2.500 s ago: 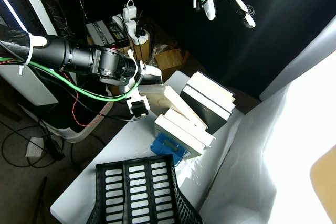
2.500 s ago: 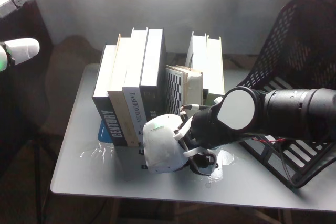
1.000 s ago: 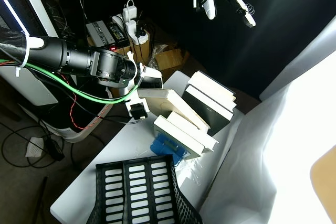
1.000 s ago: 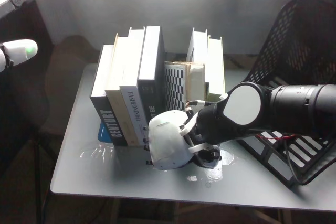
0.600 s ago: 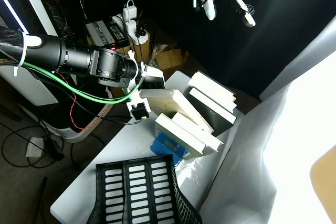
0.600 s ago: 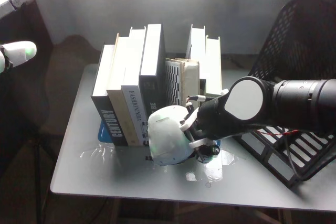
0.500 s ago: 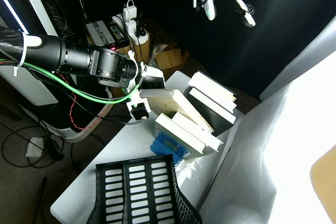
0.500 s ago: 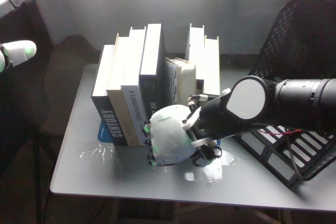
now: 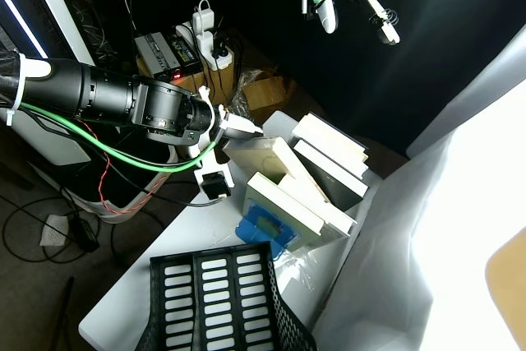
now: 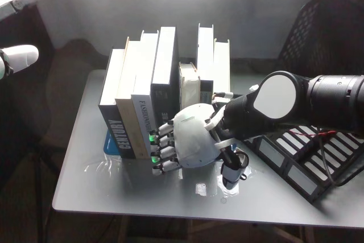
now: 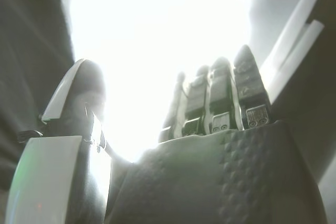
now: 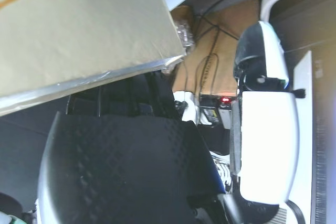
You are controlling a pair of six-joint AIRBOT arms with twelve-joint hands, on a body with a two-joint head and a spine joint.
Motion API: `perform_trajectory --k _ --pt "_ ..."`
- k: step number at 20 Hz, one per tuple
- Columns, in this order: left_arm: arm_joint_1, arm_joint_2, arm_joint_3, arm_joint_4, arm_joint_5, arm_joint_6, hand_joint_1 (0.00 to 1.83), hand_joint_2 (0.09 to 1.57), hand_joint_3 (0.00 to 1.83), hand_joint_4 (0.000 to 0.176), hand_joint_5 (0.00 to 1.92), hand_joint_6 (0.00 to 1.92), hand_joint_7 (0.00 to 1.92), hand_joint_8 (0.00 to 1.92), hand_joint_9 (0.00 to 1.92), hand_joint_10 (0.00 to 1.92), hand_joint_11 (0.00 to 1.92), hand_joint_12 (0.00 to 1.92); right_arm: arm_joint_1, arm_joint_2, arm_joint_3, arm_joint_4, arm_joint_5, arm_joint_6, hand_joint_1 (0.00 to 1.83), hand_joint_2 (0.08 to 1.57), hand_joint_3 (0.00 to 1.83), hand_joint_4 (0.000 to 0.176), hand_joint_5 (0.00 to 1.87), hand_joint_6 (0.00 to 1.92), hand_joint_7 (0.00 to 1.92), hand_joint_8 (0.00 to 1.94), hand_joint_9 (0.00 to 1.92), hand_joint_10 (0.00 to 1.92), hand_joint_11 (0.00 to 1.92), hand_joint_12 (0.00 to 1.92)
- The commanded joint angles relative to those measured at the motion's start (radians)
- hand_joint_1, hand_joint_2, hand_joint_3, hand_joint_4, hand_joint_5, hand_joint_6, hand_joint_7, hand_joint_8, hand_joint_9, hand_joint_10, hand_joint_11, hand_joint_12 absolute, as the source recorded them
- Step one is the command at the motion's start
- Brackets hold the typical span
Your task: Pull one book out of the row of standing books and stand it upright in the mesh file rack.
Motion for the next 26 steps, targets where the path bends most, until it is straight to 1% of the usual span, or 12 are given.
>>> perform_trajectory --k 1,4,12,16,18,20,21,22,23,24,25,26 --pt "-0.002 0.010 0.005 -0.041 -0.119 -0.004 0.60 1.34 0.00 0.012 0.11 0.03 0.00 0.00 0.00 0.00 0.00 0.00 0.013 0.013 0.003 0.010 -0.040 0.001 0.73 0.93 0.00 0.000 0.00 0.00 0.00 0.00 0.00 0.00 0.00 0.00" --pt "0.000 0.010 0.005 -0.044 -0.120 -0.004 0.62 1.32 0.00 0.001 0.12 0.03 0.00 0.00 0.00 0.00 0.00 0.00 0.038 0.013 -0.001 0.010 -0.039 0.001 0.75 0.94 0.00 0.000 0.00 0.00 0.00 0.00 0.00 0.00 0.00 0.00" --pt "0.001 0.010 0.003 -0.048 -0.123 -0.004 0.58 1.33 0.00 0.009 0.08 0.00 0.00 0.00 0.00 0.00 0.00 0.00 0.067 0.023 -0.010 0.010 -0.053 0.001 0.69 0.96 0.00 0.000 0.00 0.00 0.00 0.00 0.00 0.00 0.00 0.00" --pt "0.001 0.010 0.003 -0.048 -0.125 -0.004 0.57 1.33 0.00 0.000 0.09 0.01 0.00 0.00 0.00 0.00 0.00 0.00 0.056 0.023 0.005 -0.001 -0.091 -0.001 0.80 0.91 0.00 0.000 0.00 0.00 0.00 0.00 0.00 0.00 0.00 0.00" --pt "0.001 0.010 0.003 -0.048 -0.125 -0.004 0.54 1.34 0.00 0.000 0.10 0.01 0.00 0.00 0.00 0.00 0.00 0.00 0.040 0.020 0.021 -0.033 -0.116 -0.001 0.72 0.94 0.00 0.000 0.00 0.00 0.00 0.00 0.00 0.00 0.00 0.00" --pt "0.001 0.010 0.003 -0.048 -0.125 -0.004 0.56 1.34 0.00 0.000 0.10 0.01 0.00 0.00 0.00 0.00 0.00 0.00 0.030 0.004 0.039 -0.047 -0.127 -0.001 1.00 0.93 0.00 0.000 0.13 0.04 0.19 0.04 0.23 0.08 0.00 1.04" --pt "0.001 0.010 0.003 -0.048 -0.125 -0.004 0.56 1.34 0.00 0.000 0.10 0.01 0.00 0.00 0.00 0.00 0.00 0.00 0.027 -0.005 0.046 -0.049 -0.128 -0.001 1.01 0.98 0.01 0.000 0.23 0.08 0.31 0.07 0.37 0.15 0.00 1.40" --pt "0.001 0.011 0.003 -0.048 -0.126 -0.004 0.57 1.33 0.00 0.000 0.10 0.01 0.00 0.00 0.00 0.00 0.00 0.00 0.019 -0.014 0.054 -0.053 -0.129 -0.001 1.12 1.07 0.05 0.000 0.64 0.27 0.73 0.22 0.76 0.37 0.34 1.56" --pt "0.001 0.011 0.003 -0.048 -0.127 -0.004 0.59 1.33 0.00 0.000 0.10 0.01 0.00 0.00 0.00 0.00 0.00 0.00 0.015 -0.016 0.054 -0.053 -0.129 -0.001 1.35 0.82 0.51 0.000 0.93 0.81 1.07 0.80 0.99 1.06 0.81 1.78" --pt "0.001 0.011 0.003 -0.048 -0.127 -0.004 0.59 1.33 0.00 0.000 0.11 0.01 0.00 0.00 0.00 0.00 0.00 0.00 0.012 -0.016 0.053 -0.053 -0.128 -0.001 1.38 0.79 0.64 0.000 0.89 1.10 1.05 1.06 0.95 1.30 0.96 1.85" --pt "0.001 0.011 0.003 -0.048 -0.128 -0.004 0.60 1.32 0.00 0.000 0.11 0.01 0.00 0.00 0.00 0.00 0.00 0.00 0.011 -0.016 0.052 -0.053 -0.128 -0.001 1.28 0.68 0.97 0.000 0.91 1.24 1.04 1.45 1.12 1.65 1.10 1.91" --pt "0.001 0.011 0.003 -0.048 -0.129 -0.004 0.61 1.32 0.00 0.000 0.11 0.01 0.00 0.00 0.00 0.00 0.00 0.00 0.009 -0.016 0.052 -0.053 -0.127 -0.001 1.25 0.74 0.91 0.000 0.86 1.27 0.99 1.54 1.11 1.74 1.08 1.92"
